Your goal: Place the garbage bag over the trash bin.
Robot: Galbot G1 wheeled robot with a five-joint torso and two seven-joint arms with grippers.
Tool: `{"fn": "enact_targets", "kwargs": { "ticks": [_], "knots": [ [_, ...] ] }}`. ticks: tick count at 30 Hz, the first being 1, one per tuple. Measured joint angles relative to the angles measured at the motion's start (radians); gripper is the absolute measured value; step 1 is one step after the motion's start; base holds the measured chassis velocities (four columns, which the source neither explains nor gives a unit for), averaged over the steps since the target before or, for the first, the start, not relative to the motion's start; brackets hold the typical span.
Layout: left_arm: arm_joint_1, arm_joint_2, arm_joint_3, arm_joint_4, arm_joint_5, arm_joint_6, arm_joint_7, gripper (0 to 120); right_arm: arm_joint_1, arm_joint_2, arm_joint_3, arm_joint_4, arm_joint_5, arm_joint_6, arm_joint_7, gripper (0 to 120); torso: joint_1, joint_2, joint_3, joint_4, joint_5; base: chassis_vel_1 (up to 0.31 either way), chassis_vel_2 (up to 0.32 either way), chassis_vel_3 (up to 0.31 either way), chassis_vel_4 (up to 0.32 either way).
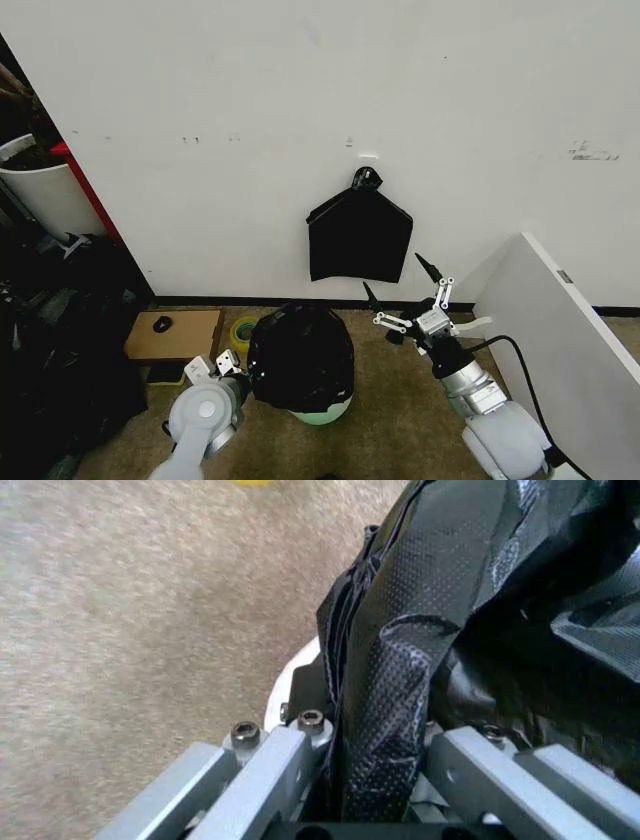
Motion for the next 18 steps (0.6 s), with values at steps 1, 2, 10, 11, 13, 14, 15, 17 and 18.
{"fn": "enact_targets", "kwargs": {
  "ticks": [1,2,10,11,13,14,15,17,18],
  "knots": [
    [-0.010,-0.008,0.012,0.014,0.010,0.002,0.002,0,-0.001,0.002,0.003,-0.004,-0.002,0.007,-0.001,100,0.000,0.000,0.000,0.0000,-0.0001,0.000,0.000,0.000,0.000],
    [-0.010,-0.008,0.012,0.014,0.010,0.002,0.002,0,-0.001,0.002,0.003,-0.004,-0.002,0.007,-0.001,100,0.000,0.000,0.000,0.0000,-0.0001,0.000,0.000,0.000,0.000],
    [-0.040,-0.060,0.059,0.074,0.120,-0.002,0.009,0,-0.006,-0.001,0.007,-0.007,-0.002,0.015,-0.002,100,0.000,0.000,0.000,0.0002,0.0006,0.000,0.000,0.000,0.000],
    [-0.040,-0.062,0.066,0.080,0.153,-0.008,0.013,0,-0.004,-0.004,0.008,-0.009,-0.002,0.016,-0.003,100,0.000,0.000,0.000,0.0002,0.0003,0.000,0.000,0.000,0.000],
    [-0.037,-0.062,0.074,0.084,0.189,-0.015,0.026,0,-0.001,-0.004,0.008,-0.011,-0.001,0.021,-0.003,100,0.000,0.000,0.000,0.0002,-0.0001,0.000,0.000,0.000,0.000],
    [-0.034,-0.062,0.077,0.083,0.199,-0.017,0.031,0,-0.001,-0.004,0.008,-0.012,-0.001,0.022,-0.004,100,0.000,0.000,0.000,0.0002,-0.0001,0.000,0.000,0.000,0.000],
    [-0.029,-0.061,0.080,0.077,0.219,-0.019,0.041,0,0.000,-0.004,0.007,-0.012,0.000,0.025,-0.005,100,0.000,0.000,0.000,0.0001,-0.0002,0.000,0.000,0.000,0.000],
    [-0.020,-0.060,0.084,0.062,0.234,-0.018,0.052,7,0.000,-0.003,0.007,-0.012,0.000,0.027,-0.006,100,0.000,0.000,0.000,0.0000,-0.0006,0.000,0.000,0.000,0.000],
    [-0.020,-0.060,0.084,0.062,0.234,-0.018,0.052,7,0.000,-0.003,0.007,-0.012,0.000,0.027,-0.006,100,0.000,0.000,0.000,0.0000,-0.0006,0.000,0.000,0.000,0.000]
  ]
}}
